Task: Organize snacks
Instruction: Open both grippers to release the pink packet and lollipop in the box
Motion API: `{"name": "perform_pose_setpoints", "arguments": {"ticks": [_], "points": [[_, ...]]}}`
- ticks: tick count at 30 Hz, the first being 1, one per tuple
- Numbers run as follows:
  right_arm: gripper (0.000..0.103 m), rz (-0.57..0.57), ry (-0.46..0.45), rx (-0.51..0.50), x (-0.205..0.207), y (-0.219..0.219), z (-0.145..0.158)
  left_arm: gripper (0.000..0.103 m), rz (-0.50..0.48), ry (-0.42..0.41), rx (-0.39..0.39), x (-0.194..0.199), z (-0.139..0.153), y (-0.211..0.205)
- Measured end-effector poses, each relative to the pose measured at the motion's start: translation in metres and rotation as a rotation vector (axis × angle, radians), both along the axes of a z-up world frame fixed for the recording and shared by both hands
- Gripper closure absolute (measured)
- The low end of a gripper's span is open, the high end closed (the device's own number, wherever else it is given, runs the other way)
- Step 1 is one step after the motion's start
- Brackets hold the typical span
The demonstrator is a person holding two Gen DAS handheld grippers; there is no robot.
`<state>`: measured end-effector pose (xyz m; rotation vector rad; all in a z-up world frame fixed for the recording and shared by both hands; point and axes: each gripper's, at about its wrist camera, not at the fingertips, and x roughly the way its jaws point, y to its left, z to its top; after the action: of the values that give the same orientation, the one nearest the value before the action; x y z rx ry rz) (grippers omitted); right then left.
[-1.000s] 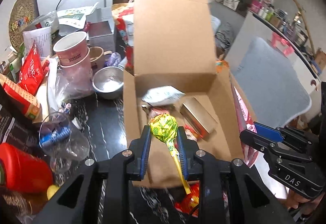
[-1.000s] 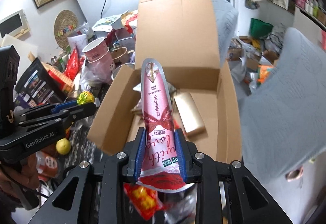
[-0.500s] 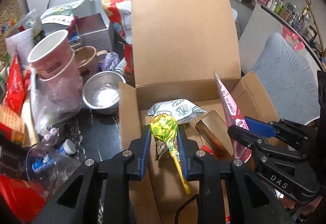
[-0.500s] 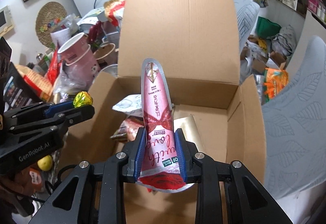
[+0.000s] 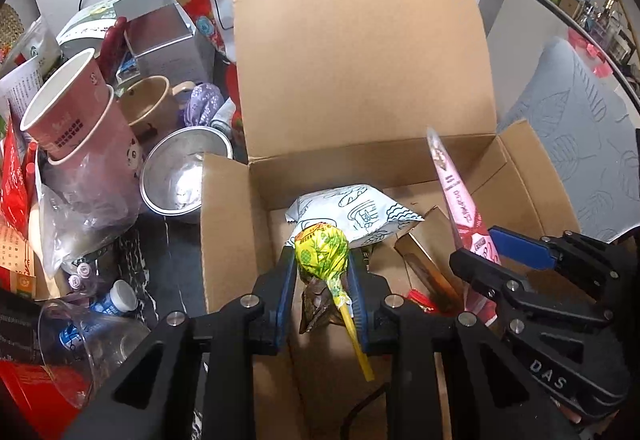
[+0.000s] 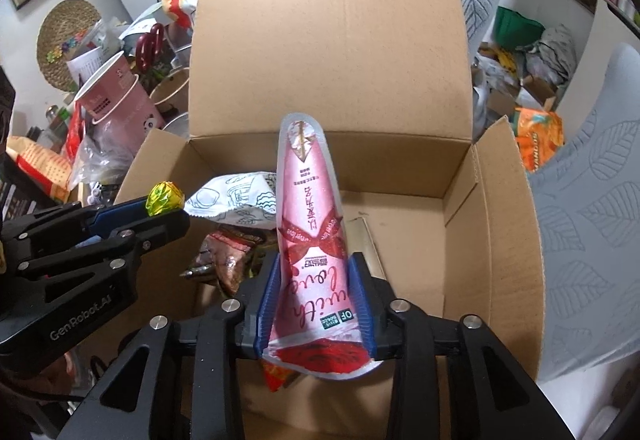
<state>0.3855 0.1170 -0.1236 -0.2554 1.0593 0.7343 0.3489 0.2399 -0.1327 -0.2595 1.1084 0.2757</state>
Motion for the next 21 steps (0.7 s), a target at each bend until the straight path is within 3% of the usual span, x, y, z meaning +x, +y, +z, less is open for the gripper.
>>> {"name": "perform_pose_setpoints", "arguments": {"ticks": [7, 21], "points": [[0.060, -0.007, 0.012, -0.014, -0.005, -0.003, 0.001, 0.077, 0.013, 0.067, 0.032, 0.007, -0.005, -0.002], [0.060, -0.032, -0.047, -0.028, -0.023, -0.022, 0.036, 0.076, -0.001, 0.048, 0.053, -0.010, 0.024, -0.025]]}}
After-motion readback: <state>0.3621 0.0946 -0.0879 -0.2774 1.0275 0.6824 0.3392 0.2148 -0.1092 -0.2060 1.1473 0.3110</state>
